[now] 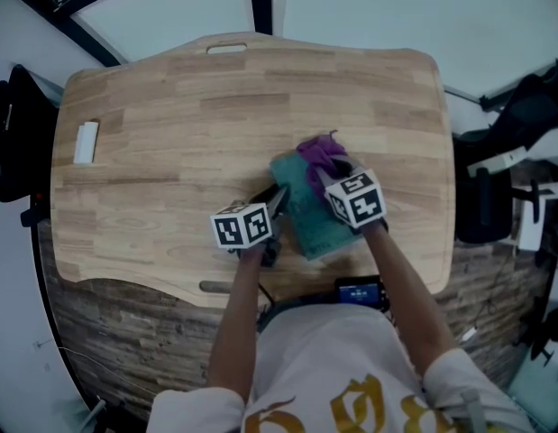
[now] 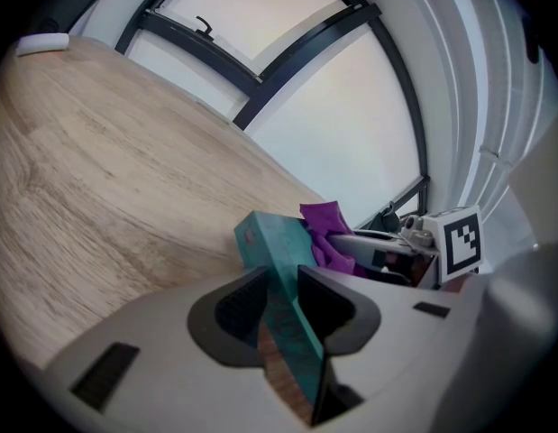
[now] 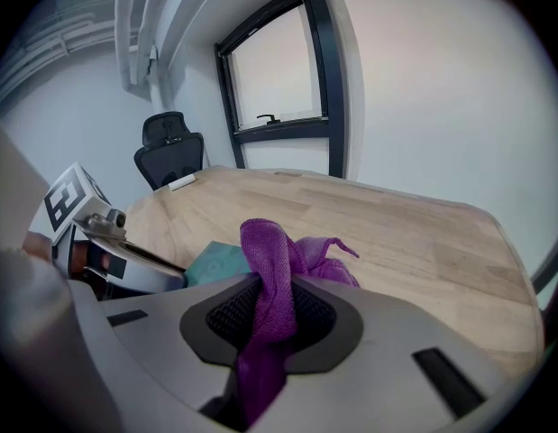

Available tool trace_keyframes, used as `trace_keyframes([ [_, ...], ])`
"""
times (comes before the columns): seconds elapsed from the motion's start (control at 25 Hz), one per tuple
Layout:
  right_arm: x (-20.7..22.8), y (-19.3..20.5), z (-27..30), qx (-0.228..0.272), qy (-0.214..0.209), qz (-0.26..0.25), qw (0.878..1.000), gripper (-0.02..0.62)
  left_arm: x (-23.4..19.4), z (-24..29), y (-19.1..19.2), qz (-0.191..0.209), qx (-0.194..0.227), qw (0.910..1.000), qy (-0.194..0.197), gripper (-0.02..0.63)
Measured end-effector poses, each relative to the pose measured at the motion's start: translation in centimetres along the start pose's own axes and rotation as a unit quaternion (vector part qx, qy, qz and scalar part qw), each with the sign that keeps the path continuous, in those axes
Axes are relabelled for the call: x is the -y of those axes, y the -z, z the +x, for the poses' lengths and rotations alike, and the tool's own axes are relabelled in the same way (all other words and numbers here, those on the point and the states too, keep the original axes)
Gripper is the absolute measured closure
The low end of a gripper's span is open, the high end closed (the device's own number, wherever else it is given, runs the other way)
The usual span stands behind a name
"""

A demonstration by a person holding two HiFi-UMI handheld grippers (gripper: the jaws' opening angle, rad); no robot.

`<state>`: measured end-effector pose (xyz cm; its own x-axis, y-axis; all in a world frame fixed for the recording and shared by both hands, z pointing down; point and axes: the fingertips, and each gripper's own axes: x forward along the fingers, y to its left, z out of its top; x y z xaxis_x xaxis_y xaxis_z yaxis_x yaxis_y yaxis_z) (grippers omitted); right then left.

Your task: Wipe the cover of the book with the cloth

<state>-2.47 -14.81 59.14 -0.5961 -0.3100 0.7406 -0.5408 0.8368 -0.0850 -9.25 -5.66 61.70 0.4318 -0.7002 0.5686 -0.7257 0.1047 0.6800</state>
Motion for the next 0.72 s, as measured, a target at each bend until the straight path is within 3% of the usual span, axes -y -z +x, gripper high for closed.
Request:
trace_keyframes([
  [0.28, -0.4, -0.1, 0.3, -0.009, 0.017, -0.011, 1.0, 0.535, 0.2, -0.1, -0.1, 0.001, 0.003, 1.0, 0.004, 0.497],
  [0.72, -5.7, -0.5, 0.6, -0.013, -0.049, -0.07, 0.996, 0.535, 0.1, 0.0, -0.1, 0.001, 0.005, 1.0, 0.0, 0.497],
])
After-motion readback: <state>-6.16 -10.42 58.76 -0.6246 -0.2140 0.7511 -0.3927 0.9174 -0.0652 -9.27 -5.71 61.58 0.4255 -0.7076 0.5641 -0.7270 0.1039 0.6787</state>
